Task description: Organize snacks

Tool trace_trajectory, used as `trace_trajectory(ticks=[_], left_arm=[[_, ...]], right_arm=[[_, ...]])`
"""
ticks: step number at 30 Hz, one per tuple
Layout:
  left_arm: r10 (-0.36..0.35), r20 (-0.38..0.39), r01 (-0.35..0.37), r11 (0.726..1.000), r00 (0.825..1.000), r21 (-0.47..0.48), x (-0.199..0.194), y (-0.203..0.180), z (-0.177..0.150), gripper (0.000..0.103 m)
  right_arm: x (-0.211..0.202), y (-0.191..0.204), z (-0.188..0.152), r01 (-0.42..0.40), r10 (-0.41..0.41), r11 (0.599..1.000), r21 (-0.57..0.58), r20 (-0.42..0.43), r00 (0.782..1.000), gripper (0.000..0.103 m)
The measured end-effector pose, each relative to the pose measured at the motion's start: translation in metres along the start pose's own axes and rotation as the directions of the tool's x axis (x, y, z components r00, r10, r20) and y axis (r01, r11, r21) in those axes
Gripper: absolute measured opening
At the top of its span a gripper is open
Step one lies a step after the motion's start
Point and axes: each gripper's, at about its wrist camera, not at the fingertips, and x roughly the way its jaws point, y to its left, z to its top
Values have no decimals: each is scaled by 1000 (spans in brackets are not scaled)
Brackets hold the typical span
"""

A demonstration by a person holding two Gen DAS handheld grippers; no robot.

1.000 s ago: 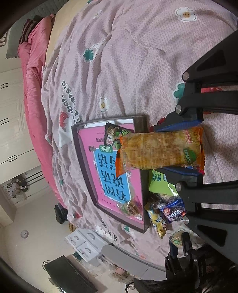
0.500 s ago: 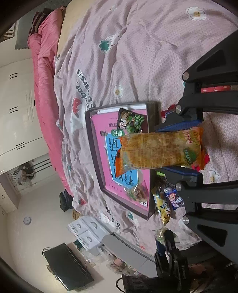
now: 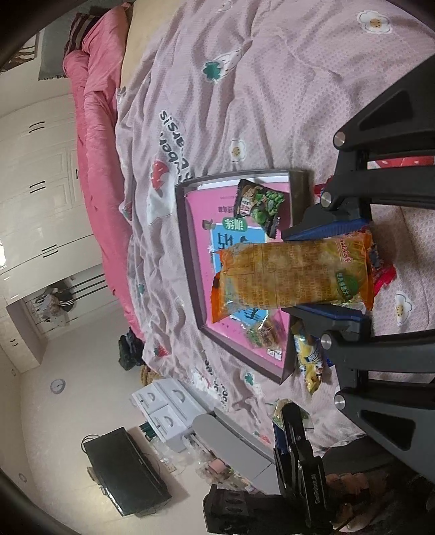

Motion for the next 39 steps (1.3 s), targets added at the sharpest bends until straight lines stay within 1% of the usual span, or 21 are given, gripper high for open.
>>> trace_trajectory(ticks=[9,18,26,33,39], left_arm=[[15,49,-15,1000,999,-7,1,-7,19,43],[19,87,-19,1000,996,-5,5,-15,34,43],[16,86,-13,999,996,-30,20,-17,50,43],[20,103,-16,999,994,-39,31,-21,66,43],[22,110,-17,999,994,-46,40,-23,75,43]], right_arm=[[0,2,9,-1,2,1000,-4,32,999,35],[9,3,22,-16,17,1000,-13,57,998,35],[12,0,30,-26,26,1000,-5,79,997,35],[11,-9,38,-26,23,999,19,105,994,35],[13,-13,46,-26,23,999,18,121,992,35]])
